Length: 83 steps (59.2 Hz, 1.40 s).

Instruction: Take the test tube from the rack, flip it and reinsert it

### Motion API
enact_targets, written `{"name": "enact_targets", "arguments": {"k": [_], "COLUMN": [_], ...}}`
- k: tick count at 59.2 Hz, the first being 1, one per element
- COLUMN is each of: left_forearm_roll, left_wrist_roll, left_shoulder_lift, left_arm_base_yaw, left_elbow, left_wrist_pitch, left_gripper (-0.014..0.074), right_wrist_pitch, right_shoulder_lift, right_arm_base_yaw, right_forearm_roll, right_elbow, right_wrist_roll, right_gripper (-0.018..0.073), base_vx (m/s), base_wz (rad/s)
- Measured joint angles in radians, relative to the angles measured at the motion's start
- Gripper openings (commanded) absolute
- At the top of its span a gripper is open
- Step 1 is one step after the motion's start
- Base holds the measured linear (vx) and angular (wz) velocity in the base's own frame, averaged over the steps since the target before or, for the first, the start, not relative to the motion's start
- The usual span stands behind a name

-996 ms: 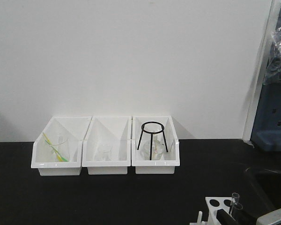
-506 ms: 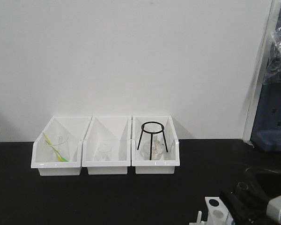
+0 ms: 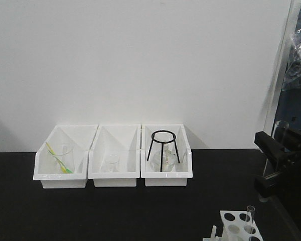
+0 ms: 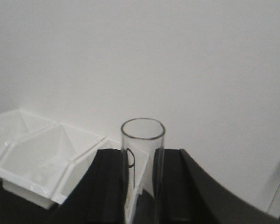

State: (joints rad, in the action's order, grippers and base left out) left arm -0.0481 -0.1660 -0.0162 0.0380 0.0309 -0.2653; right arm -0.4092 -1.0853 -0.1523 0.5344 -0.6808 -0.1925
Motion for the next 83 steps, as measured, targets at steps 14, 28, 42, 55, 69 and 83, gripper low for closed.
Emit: {"name": "enact_targets", "arguments": {"k": [14, 28, 42, 55, 69, 83], "left_forearm_roll": [0.000, 0.000, 0.000, 0.000, 0.000, 0.000], "left_wrist_roll": [0.000, 0.000, 0.000, 0.000, 0.000, 0.000], "left_shoulder_lift": [0.000, 0.000, 0.000, 0.000, 0.000, 0.000], "left_arm_base_yaw": [0.000, 0.000, 0.000, 0.000, 0.000, 0.000], "left_elbow": [0.000, 0.000, 0.000, 0.000, 0.000, 0.000], "left_wrist_pitch": [0.000, 0.000, 0.000, 0.000, 0.000, 0.000], "left_gripper": [-0.0006, -0.0006, -0.0006, -0.0006, -0.0006, -0.0006], "right_wrist_pitch": [0.139, 0.240, 0.367, 0.125, -0.230, -0.323], "right_shoulder_lift": [0.002, 0.002, 0.002, 0.002, 0.002, 0.002], "right_arm_base_yaw": [-0.002, -0.002, 0.002, 0.002, 0.001, 0.001], "right_forearm_roll": [0.764, 0.750, 0.282, 0.239, -0.185, -0.332], "right_elbow": [-0.072, -0.091, -0.111, 0.010, 0.265, 0.364], "right_wrist_roll": [0.285, -0.019, -0.543, -0.568, -0.212, -0.057], "right_gripper": [-0.0009, -0.0009, -0.0009, -0.0009, -0.0009, -0.0009], "base_vx": [0.00, 0.00, 0.00, 0.00, 0.00, 0.00], "base_wz": [0.00, 0.00, 0.00, 0.00, 0.00, 0.00]}}
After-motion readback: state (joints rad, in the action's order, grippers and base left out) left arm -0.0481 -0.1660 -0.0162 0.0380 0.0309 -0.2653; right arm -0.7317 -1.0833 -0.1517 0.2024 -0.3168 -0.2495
